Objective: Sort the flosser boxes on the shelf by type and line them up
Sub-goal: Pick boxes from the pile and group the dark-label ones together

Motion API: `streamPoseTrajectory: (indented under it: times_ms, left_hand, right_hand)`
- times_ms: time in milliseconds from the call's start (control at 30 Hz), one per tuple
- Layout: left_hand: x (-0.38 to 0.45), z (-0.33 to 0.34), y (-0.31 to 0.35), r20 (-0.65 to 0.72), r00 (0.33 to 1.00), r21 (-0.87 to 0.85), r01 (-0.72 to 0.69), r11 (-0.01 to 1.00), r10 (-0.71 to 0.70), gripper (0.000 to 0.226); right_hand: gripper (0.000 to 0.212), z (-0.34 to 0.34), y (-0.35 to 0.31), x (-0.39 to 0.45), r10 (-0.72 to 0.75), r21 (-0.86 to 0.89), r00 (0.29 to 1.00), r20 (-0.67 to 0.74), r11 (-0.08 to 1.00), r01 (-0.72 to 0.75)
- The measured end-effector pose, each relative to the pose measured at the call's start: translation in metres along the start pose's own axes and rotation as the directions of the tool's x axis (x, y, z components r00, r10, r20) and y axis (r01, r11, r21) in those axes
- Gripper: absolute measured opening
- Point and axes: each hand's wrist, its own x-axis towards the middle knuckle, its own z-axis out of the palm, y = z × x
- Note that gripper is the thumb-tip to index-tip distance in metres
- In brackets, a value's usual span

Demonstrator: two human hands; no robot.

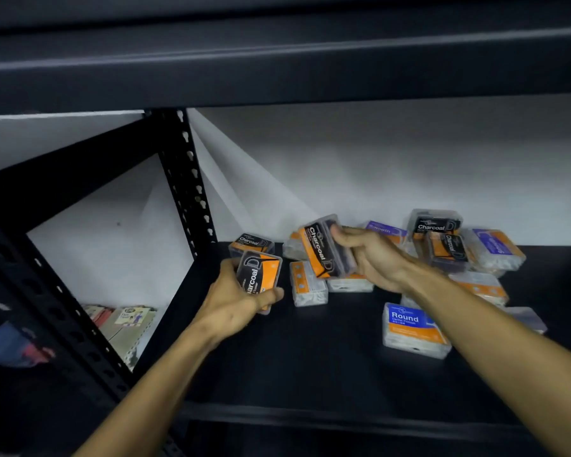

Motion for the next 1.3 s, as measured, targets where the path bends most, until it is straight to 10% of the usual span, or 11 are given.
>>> streamPoseTrajectory:
  times_ms: [333, 533, 767, 1300]
  left_hand:
    - [-0.011, -0.016, -0.017, 0.107, 0.994, -0.271, 0.064, 0.961, -0.036, 0.028]
    - [-0.018, -0.03, -0.04, 0.123, 0.985, -0.182, -0.096, 0.979, 0.12, 0.029]
    - [-0.025, -0.044, -0.054, 0.133, 0.927, 0.321, -0.376, 0.869, 0.352, 0.048]
    - [-0.039, -0.037, -0.061, 0.232, 0.911, 0.573, -0.411, 0.709, 0.34, 0.051]
  right_hand:
    - [0.051, 0.016, 0.03, -0.019, 0.147, 0.2, 0.989, -0.027, 0.97, -0.139]
    - [0.051, 0.032, 0.041, -0.028, 0.131, -0.209, 0.983, -0.125, 0.966, -0.155]
    - [0.028, 0.051, 0.044, -0.038, -0.042, -0.867, 0.997, -0.063, 0.498, -0.034]
    - [0.059, 0.084, 0.073, -0.042, -0.117, -0.946, 0.993, -0.029, 0.324, 0.01]
